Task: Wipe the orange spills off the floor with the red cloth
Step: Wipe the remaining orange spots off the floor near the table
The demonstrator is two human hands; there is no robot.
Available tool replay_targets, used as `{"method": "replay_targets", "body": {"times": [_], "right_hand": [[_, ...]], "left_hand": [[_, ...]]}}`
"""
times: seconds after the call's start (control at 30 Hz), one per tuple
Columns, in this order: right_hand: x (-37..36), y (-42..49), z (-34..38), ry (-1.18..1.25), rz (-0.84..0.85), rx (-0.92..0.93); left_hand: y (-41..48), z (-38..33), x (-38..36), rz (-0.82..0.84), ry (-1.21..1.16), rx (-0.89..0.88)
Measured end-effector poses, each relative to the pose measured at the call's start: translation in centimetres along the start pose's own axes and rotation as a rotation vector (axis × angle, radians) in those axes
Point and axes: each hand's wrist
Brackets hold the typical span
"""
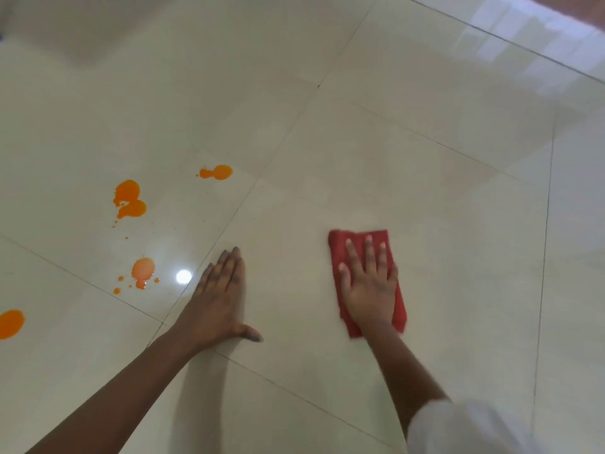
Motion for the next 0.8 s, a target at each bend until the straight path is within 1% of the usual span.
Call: {"method": "replay_targets", "body": {"times": [0.03, 0.07, 0.17, 0.23, 0.33, 0.37, 0.4, 0.5, 0.53, 0.57, 0.63, 0.67, 0.73, 0.8], "right_hand": [[0.4, 2.6, 0.7, 0.021, 0.061, -0.055], [0.4, 4.3, 2.1, 0.032, 0.098, -0.05], [-0.4, 4.8, 7.5, 0.061, 0.161, 0.131], [-0.8, 3.6, 8.9, 0.067, 0.219, 0.194], [-0.1, 3.4, 8.9, 0.09, 0.316, 0.14], [0.5, 3.7, 9.1, 0.101, 0.323, 0.124], [1.1, 3.7, 9.4, 0.104, 0.309, 0.125], [2.1, 3.0, 10.0, 0.044, 0.296, 0.185], [2.1, 2.5, 10.0, 0.032, 0.298, 0.179], [2.1, 2.0, 9.7, 0.035, 0.304, 0.149], [1.5, 1.3, 8.0, 0.067, 0.243, 0.061], [1.6, 1.3, 6.7, 0.073, 0.209, 0.0], [1.7, 2.3, 3.0, 0.082, 0.147, -0.094], [2.2, 6.0, -0.8, 0.036, 0.071, -0.156]], "left_hand": [[0.3, -0.1, 0.1, -0.005, 0.01, -0.01], [0.7, -0.2, 0.2, -0.012, -0.003, -0.008], [2.1, -0.6, 0.8, -0.073, -0.037, -0.015], [2.6, -0.3, 0.9, -0.086, -0.026, -0.031], [3.0, 0.0, 1.7, -0.085, -0.003, -0.046], [3.3, 0.1, 2.3, -0.07, -0.005, -0.057], [3.4, 0.1, 2.7, -0.044, -0.009, -0.073], [4.3, 0.3, 4.4, -0.038, 0.007, -0.148], [4.6, 0.4, 5.0, 0.004, 0.026, -0.15], [4.9, 0.4, 5.4, 0.047, 0.039, -0.143], [5.9, 0.1, 5.9, 0.114, 0.08, -0.159], [6.4, 0.0, 5.9, 0.12, 0.085, -0.171], [7.2, -0.2, 5.7, 0.087, 0.076, -0.166], [7.8, 0.1, 4.6, 0.058, 0.062, -0.158]]}}
Point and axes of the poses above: each hand's wrist, its own y-axis towards the middle knuckle, its own x-axis out of the back of the hand, z = x × y, and after that the axes turned 13 degrees about x, right-handed
